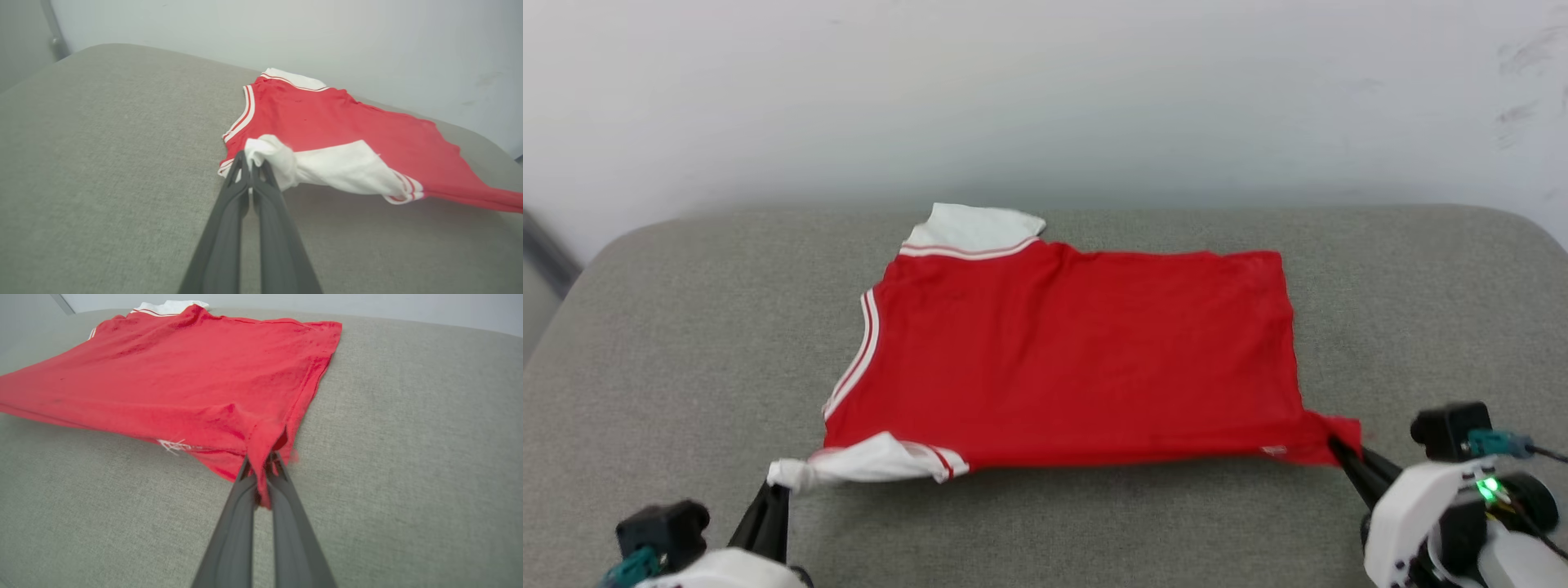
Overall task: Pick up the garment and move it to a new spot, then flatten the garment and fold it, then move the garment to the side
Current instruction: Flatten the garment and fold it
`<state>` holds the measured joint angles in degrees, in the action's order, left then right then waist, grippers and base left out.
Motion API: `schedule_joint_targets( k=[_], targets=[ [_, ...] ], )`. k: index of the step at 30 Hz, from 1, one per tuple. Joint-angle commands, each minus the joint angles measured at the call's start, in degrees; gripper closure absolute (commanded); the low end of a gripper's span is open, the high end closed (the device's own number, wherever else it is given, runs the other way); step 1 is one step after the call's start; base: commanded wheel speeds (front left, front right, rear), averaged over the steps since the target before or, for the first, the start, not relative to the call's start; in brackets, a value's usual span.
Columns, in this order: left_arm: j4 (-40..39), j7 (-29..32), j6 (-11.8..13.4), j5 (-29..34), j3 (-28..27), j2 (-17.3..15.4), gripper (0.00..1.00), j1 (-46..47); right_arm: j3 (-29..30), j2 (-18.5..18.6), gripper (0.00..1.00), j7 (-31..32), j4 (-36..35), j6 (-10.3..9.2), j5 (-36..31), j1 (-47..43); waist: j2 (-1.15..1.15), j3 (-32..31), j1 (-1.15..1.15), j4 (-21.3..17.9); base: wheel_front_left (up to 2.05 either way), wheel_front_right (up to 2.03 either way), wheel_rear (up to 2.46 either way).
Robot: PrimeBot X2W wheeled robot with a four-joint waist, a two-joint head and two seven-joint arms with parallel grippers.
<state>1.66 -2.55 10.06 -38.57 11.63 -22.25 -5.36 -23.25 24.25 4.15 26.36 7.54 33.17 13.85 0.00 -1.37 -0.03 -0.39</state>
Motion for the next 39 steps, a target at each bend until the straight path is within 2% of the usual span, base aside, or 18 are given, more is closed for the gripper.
schedule_joint_targets(
  k=[1, 6, 9, 11, 15, 20, 25, 30, 34, 35, 36, 37, 38, 39],
  targets=[
    [-0.9, 0.2, 0.7, 0.2, -0.4, -0.7, 1.00, -0.8, 0.8, 0.4, 1.00, 0.3, -0.6, -0.10, -0.5, -1.1, 0.00, -0.3, 0.03, 0.0, 0.00, 0.00, 0.00],
    [-14.3, 5.0, 6.0, 0.2, -1.3, -2.4, 1.00, -9.5, 8.5, -0.6, 1.00, 6.3, -9.5, -0.10, -4.2, -11.0, 0.00, -0.5, 0.03, 0.4, 0.00, 0.00, 0.00],
    [-19.2, 7.1, 7.5, 0.6, -1.4, -3.6, 1.00, -11.0, 13.0, -2.5, 1.00, 10.0, -15.4, -0.10, -6.7, -15.0, 0.00, -0.3, 0.03, 0.5, 0.00, 0.00, 0.00],
    [-20.1, 8.3, 7.5, 0.7, -1.0, -4.1, 1.00, -10.3, 15.1, -4.0, 1.00, 12.3, -18.9, -0.10, -7.9, -16.5, 0.00, 0.1, 0.03, 0.5, 0.00, 0.00, 0.00],
    [-18.3, 9.5, 5.7, 0.6, 0.2, -4.3, 1.00, -5.5, 17.5, -5.7, 1.00, 16.6, -23.0, -0.09, -10.2, -16.0, 0.00, 1.6, 0.03, 0.5, 0.00, 0.00, 0.00],
    [-11.8, 9.2, 2.5, 0.4, 1.8, -3.3, 1.00, 3.6, 17.1, -6.1, 1.00, 19.6, -23.3, -0.07, -11.6, -10.3, 0.00, 6.6, 0.03, 0.2, 0.00, 0.00, 0.00],
    [-3.5, 7.8, -0.5, 0.5, 2.7, -1.6, 1.00, 13.4, 15.9, -5.7, 1.00, 19.6, -19.6, -0.07, -12.1, -3.0, 0.00, 12.3, 0.03, 0.3, 0.00, 0.00, 0.00],
    [6.9, 7.5, -3.6, 0.0, 4.6, 0.9, 1.00, 22.2, 13.5, -5.7, 1.00, 17.9, -11.7, -0.07, -11.6, 3.9, 0.00, 17.2, 0.03, 0.6, 0.00, 0.00, 0.00],
    [14.3, 6.8, -6.2, -1.1, 5.4, 2.5, 1.00, 26.5, 11.1, -5.6, 0.99, 15.4, -6.3, -0.07, -11.3, 7.1, 0.00, 18.5, 0.03, 0.6, 0.00, 0.00, 0.00],
    [16.1, 7.0, -6.7, -1.3, 5.6, 2.7, 1.00, 27.2, 10.6, -5.6, 0.80, 14.7, -5.1, -0.07, -11.2, 7.7, 0.00, 18.6, 0.03, 0.5, 0.00, 0.00, 0.00],
    [17.5, 7.3, -7.2, -1.7, 5.8, 3.0, 0.73, 27.8, 10.0, -5.6, 0.59, 13.9, -3.9, -0.07, -11.2, 8.2, 0.00, 18.6, 0.03, 0.5, 0.00, 0.00, 0.00],
    [18.8, 7.4, -7.7, -2.0, 5.8, 3.3, 0.31, 28.4, 9.6, -5.6, 0.28, 13.1, -2.8, -0.07, -11.0, 8.4, 0.00, 18.6, 0.03, 0.5, 0.00, 0.00, 0.00],
    [20.1, 7.2, -8.2, -2.2, 5.8, 3.4, 0.00, 29.0, 9.1, -5.3, 0.00, 12.2, -1.9, -0.08, -11.2, 8.6, 0.00, 18.5, 0.03, 0.4, 0.00, 0.00, 0.00],
    [21.3, 6.8, -8.6, -2.5, 5.8, 3.7, 0.00, 29.5, 8.6, -5.3, 0.00, 11.0, -1.3, -0.08, -11.0, 8.8, 0.00, 18.2, 0.03, 0.4, 0.00, 0.00, 0.00]
  ],
)
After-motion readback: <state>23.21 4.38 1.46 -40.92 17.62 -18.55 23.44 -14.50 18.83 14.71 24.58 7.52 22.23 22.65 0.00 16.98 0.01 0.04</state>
